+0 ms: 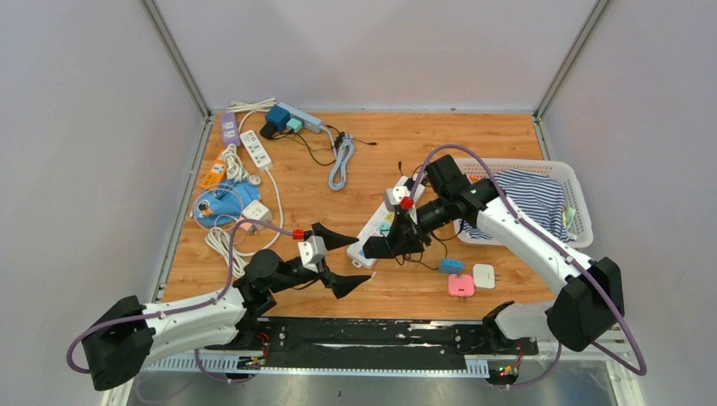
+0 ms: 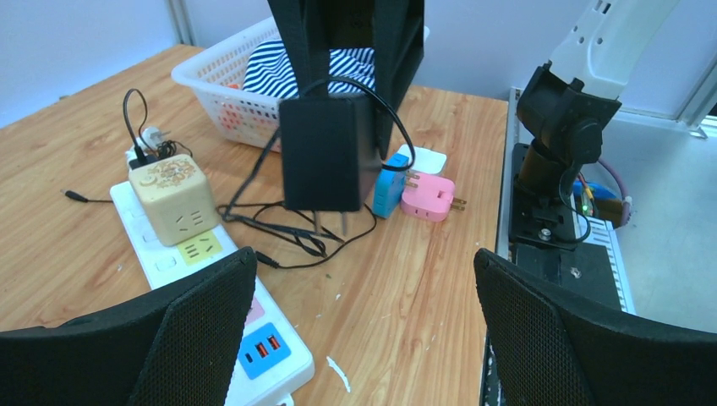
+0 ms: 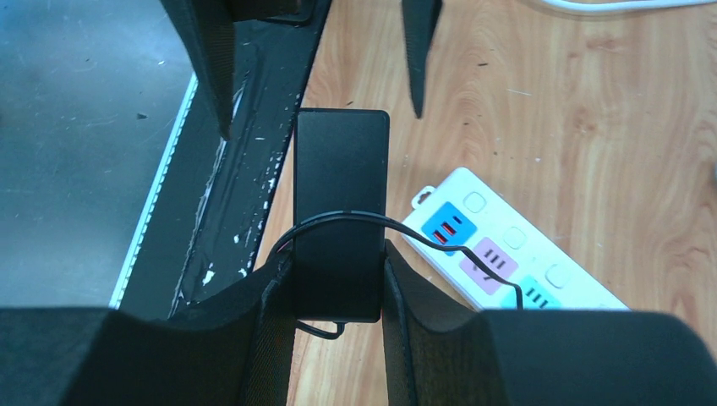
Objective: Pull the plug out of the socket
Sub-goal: Place the plug at the center of the board.
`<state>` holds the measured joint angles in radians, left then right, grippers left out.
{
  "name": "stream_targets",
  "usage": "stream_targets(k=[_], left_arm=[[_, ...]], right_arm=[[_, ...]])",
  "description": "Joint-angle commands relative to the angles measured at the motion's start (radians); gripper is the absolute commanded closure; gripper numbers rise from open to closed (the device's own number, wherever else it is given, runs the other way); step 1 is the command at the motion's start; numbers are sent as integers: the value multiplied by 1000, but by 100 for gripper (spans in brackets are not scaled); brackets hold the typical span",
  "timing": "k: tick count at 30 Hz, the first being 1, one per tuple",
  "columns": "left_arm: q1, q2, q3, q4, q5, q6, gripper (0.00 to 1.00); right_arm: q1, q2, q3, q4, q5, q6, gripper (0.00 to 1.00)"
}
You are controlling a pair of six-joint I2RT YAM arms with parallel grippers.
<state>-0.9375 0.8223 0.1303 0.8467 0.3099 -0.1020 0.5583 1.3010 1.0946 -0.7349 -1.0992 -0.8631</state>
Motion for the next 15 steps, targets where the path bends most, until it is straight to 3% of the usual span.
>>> stream_targets(k=[1, 7, 15], left_arm=[[8, 54, -7, 146, 6, -40, 0], [8, 164, -19, 313, -1, -130, 1], [8, 321, 19, 426, 65, -201, 22]], right_arm=[[50, 21, 20, -51, 1, -65, 100], [88, 37, 22, -53, 33, -70, 100], [97, 50, 25, -52, 47, -68, 100]])
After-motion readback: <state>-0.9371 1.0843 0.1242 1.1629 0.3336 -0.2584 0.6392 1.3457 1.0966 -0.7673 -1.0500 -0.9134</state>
